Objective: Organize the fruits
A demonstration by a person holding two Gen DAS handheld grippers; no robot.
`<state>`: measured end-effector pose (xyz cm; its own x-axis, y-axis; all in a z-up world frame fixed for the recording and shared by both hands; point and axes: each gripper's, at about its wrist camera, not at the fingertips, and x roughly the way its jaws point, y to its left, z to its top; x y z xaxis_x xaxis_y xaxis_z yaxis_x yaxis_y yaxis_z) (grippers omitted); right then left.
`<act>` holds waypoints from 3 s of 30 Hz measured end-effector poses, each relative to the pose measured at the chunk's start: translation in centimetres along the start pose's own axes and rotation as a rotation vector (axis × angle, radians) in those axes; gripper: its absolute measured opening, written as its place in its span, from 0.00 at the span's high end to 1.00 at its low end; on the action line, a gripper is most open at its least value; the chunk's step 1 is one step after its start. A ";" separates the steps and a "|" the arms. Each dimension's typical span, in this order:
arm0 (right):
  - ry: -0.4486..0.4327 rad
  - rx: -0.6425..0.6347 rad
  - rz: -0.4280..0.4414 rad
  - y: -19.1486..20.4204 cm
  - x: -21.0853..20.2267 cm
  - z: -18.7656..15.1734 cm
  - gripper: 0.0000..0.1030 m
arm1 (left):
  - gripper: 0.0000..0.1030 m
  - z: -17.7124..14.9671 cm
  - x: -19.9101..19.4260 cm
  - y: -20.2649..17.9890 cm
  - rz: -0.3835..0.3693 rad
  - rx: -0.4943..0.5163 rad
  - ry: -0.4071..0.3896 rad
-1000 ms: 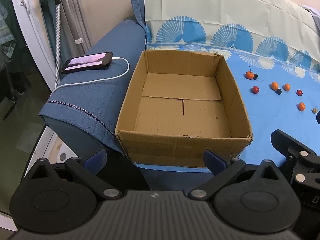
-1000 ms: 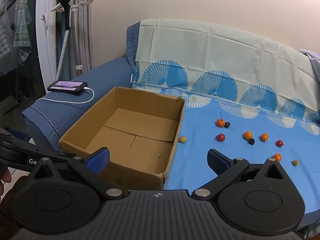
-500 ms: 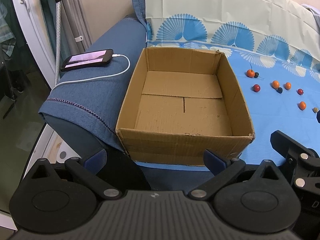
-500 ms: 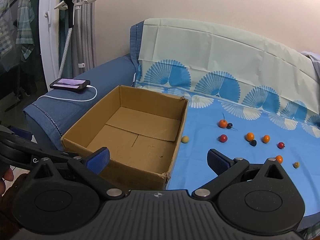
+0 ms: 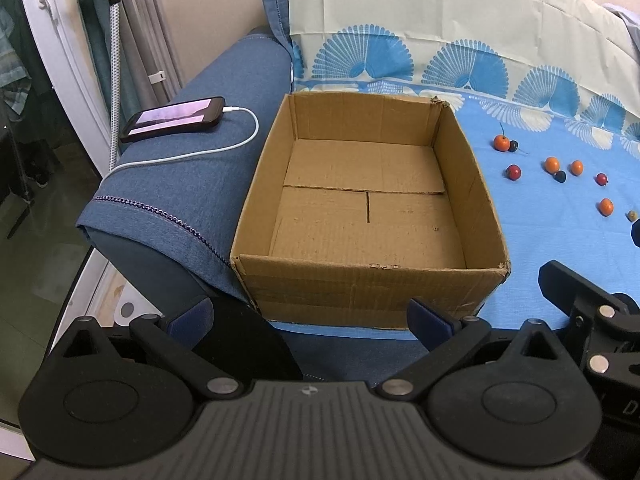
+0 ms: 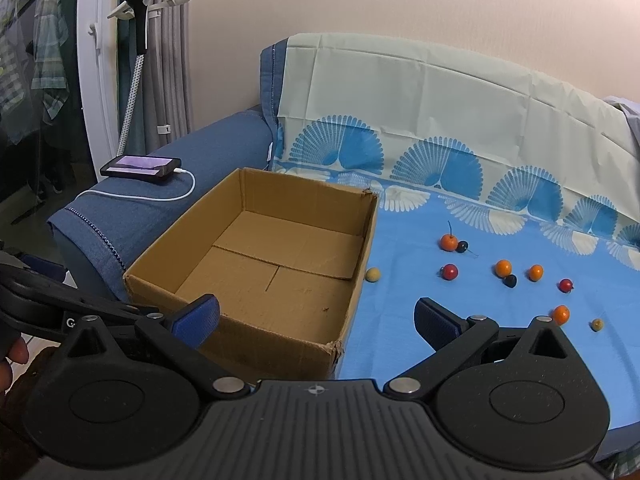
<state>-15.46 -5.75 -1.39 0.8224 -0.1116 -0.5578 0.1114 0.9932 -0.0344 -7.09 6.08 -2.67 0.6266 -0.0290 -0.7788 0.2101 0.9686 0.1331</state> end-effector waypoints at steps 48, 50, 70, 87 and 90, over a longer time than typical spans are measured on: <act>0.292 0.677 -0.387 -44.4 26.1 -8.3 0.01 | 0.08 18.1 35.7 -35.0 0.041 1.326 0.501; 0.304 0.679 -0.383 -44.6 27.4 -8.3 0.01 | 0.11 17.8 36.6 -34.9 0.041 1.351 0.527; 0.180 0.578 -0.499 -44.2 28.2 -8.1 0.62 | 0.73 20.6 33.4 -32.6 -0.112 1.189 0.458; -0.026 0.545 -0.304 -32.9 14.3 -3.8 0.62 | 0.73 20.8 14.9 -27.7 -0.311 0.511 0.147; -0.038 0.531 -0.234 -29.6 12.0 -3.2 0.62 | 0.73 19.9 11.9 -24.9 -0.331 0.408 0.116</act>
<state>-10.67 -36.42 -9.77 0.7604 -0.3369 -0.5553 0.5492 0.7900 0.2727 10.06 -23.27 -3.01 0.3952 -0.2671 -0.8789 0.6715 0.7369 0.0780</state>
